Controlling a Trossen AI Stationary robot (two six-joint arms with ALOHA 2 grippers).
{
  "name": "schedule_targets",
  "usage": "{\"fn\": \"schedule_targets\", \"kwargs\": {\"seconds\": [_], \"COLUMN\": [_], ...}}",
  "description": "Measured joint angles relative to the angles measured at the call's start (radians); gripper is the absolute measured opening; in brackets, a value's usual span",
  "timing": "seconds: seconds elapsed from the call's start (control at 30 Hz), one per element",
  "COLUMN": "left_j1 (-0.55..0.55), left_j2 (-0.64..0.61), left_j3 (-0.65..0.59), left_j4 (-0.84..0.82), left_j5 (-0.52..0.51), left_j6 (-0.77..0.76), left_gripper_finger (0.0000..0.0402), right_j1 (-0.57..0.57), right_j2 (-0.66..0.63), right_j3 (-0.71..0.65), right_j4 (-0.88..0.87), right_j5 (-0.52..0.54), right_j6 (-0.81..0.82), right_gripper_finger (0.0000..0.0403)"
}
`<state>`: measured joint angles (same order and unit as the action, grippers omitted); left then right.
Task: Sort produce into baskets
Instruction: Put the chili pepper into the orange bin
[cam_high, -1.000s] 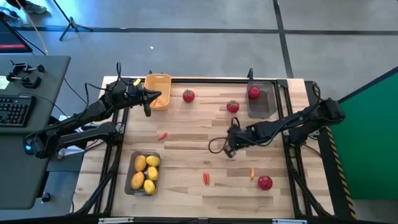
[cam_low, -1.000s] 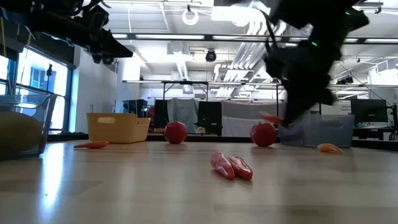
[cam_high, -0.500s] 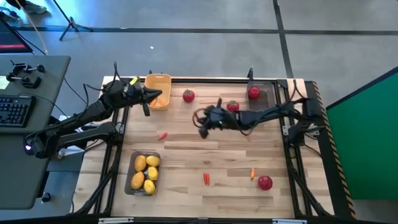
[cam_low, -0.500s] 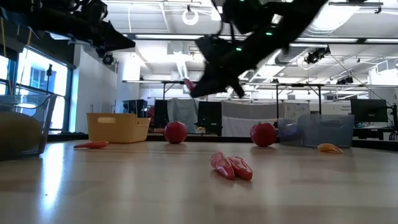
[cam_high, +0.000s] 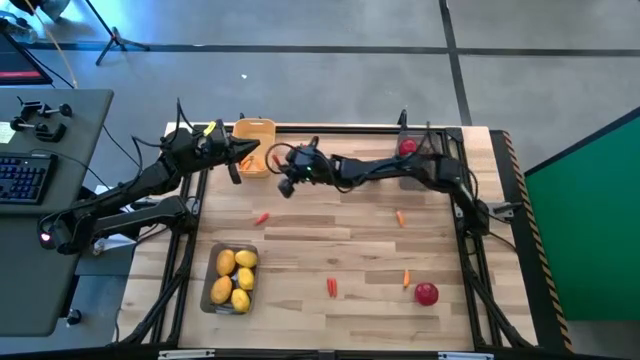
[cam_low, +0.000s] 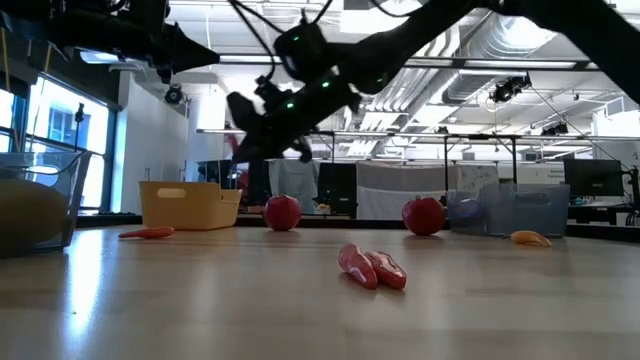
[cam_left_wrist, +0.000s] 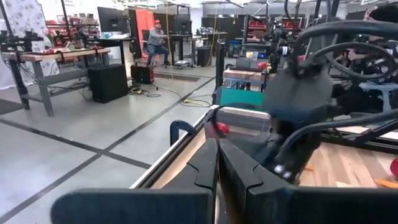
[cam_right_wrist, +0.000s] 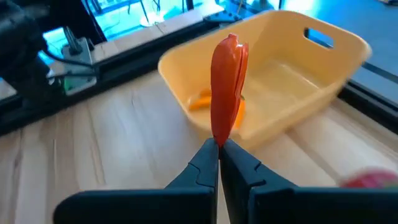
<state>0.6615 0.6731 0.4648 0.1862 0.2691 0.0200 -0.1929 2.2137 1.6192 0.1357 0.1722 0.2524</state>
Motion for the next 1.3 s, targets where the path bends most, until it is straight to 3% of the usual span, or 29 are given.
{"fn": "schedule_targets", "kwargs": {"seconds": [0.33,0.57,0.67,0.9,1.03,1.17,1.3], "left_j1": [0.0,0.0,0.0,0.0,0.0,0.0,0.0], "left_j2": [0.0,0.0,0.0,0.0,0.0,0.0,0.0], "left_j3": [0.0,0.0,0.0,0.0,0.0,0.0,0.0], "left_j4": [0.0,-0.001,-0.001,-0.001,-0.001,-0.002,-0.004], "left_j5": [-0.001,-0.002,-0.003,-0.003,-0.003,-0.003,-0.003], "left_j6": [0.002,0.014,0.016,0.017,0.017,0.017,0.018], "left_gripper_finger": [0.0,0.0,0.0,0.0,0.0,0.0,0.0], "right_j1": [-0.039,-0.043,-0.043,-0.043,-0.042,-0.034,-0.008], "right_j2": [0.223,0.257,0.259,0.259,0.247,0.209,0.197], "right_j3": [0.323,0.373,0.373,0.373,0.373,0.373,0.373], "right_j4": [-0.109,-0.148,-0.152,-0.147,-0.158,-0.233,-0.312], "right_j5": [-0.08,-0.077,-0.077,-0.076,-0.077,-0.035,0.027], "right_j6": [-0.007,-0.018,-0.031,-0.049,-0.068,-0.1,-0.148], "right_gripper_finger": [0.0,0.0004,0.0029,0.0128,0.0157,0.0137,0.0067]}}
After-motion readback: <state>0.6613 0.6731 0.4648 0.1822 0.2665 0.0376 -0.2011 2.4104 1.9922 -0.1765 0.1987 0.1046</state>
